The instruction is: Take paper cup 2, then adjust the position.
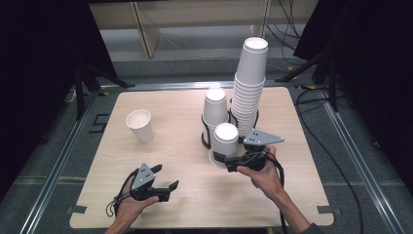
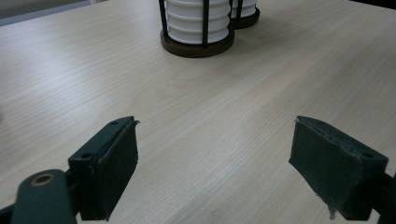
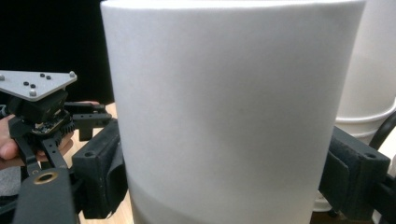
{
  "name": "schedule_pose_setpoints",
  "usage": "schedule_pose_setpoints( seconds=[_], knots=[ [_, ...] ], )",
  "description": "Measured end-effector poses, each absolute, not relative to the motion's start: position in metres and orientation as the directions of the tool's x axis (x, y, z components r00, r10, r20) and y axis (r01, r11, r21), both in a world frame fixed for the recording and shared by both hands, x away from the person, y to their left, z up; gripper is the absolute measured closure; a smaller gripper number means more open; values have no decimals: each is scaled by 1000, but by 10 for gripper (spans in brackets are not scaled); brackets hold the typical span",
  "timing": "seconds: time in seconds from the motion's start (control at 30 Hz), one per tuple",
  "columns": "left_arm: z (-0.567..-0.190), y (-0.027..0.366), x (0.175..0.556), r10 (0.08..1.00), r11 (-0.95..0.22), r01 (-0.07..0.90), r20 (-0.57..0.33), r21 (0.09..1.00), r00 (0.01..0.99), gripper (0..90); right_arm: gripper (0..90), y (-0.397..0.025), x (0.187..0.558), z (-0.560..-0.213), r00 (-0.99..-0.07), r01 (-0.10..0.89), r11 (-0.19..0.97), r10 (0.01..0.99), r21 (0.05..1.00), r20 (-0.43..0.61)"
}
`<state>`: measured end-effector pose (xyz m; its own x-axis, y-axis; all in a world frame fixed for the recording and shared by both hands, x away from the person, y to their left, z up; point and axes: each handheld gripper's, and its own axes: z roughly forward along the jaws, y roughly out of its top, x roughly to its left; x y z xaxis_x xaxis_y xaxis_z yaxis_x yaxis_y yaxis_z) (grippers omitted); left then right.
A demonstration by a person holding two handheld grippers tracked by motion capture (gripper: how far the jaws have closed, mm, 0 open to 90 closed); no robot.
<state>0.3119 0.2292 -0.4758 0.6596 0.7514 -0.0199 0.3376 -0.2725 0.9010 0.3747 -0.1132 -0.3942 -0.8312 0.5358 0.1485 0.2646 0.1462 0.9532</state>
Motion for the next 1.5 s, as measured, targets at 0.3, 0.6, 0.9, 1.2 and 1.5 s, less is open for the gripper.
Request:
schedule_pose_setpoints(
  seconds=[0.3, 0.6, 0.9, 1.2, 1.5],
  knots=[
    [-474, 227, 311, 745, -224, 327, -55, 918, 665, 145, 159, -104, 375, -398, -845, 255, 154, 516, 955, 142],
    [-467, 211, 306, 660, -123, 293, -143, 948, 738, 145, 159, -80, 371, -405, -871, 273, 152, 458, 950, 177],
    [-465, 192, 303, 596, -91, 264, -160, 960, 787, 144, 160, -59, 368, -409, -900, 244, 164, 405, 956, 160],
    [-463, 188, 303, 608, -69, 263, -168, 962, 776, 141, 162, -44, 363, -412, -918, 234, 164, 361, 958, 162],
    [-461, 187, 301, 585, -74, 252, -163, 965, 795, 140, 164, -42, 361, -411, -926, 228, 172, 344, 958, 158]
  ],
)
